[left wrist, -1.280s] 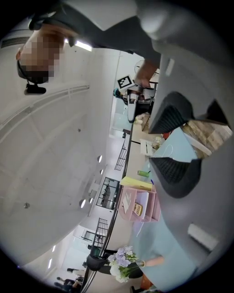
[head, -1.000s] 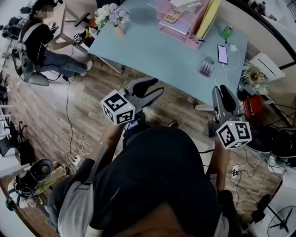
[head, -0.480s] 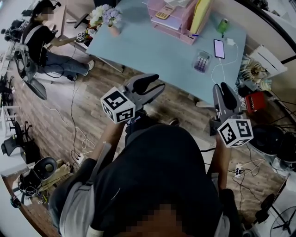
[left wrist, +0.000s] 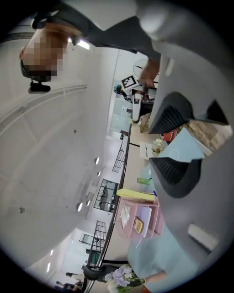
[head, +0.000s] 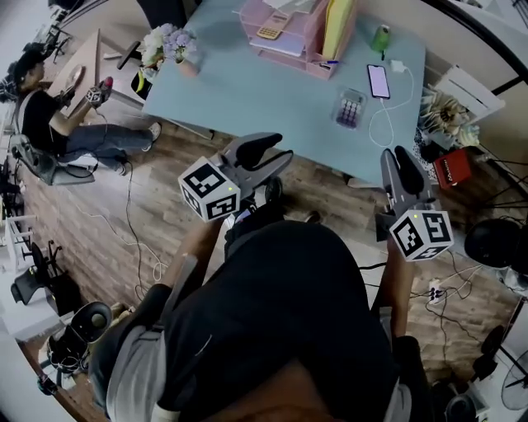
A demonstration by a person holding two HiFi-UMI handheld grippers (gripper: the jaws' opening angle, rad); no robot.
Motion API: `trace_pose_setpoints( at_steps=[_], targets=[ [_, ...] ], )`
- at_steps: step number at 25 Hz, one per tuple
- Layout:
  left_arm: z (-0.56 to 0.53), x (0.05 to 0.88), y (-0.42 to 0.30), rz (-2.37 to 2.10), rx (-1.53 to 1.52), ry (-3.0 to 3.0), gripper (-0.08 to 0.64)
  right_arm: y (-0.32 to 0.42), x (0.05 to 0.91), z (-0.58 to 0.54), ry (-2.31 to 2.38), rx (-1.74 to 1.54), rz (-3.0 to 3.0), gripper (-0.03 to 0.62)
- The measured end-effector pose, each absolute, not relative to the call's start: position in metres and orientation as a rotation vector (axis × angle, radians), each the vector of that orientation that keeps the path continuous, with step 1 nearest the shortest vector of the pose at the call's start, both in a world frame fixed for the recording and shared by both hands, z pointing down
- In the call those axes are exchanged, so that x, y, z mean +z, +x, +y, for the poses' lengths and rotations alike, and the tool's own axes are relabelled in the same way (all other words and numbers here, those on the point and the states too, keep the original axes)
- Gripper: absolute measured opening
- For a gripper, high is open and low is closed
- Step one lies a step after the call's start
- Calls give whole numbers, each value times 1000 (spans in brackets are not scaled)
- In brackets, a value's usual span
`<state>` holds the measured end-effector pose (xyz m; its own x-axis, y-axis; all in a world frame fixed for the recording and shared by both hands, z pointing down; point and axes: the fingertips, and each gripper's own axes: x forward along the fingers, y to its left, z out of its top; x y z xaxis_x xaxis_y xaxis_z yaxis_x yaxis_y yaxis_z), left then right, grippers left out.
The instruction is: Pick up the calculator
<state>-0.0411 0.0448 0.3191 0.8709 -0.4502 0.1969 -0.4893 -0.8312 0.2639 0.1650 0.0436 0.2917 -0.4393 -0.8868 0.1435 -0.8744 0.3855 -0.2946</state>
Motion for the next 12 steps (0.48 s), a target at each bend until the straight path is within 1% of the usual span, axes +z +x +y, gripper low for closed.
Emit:
trace_pose_setpoints(
  at_steps=[12],
  targets=[
    [-21, 321, -53, -483, 177, 2788, 179, 148, 281, 14, -1855, -500, 2444, 98]
  ],
)
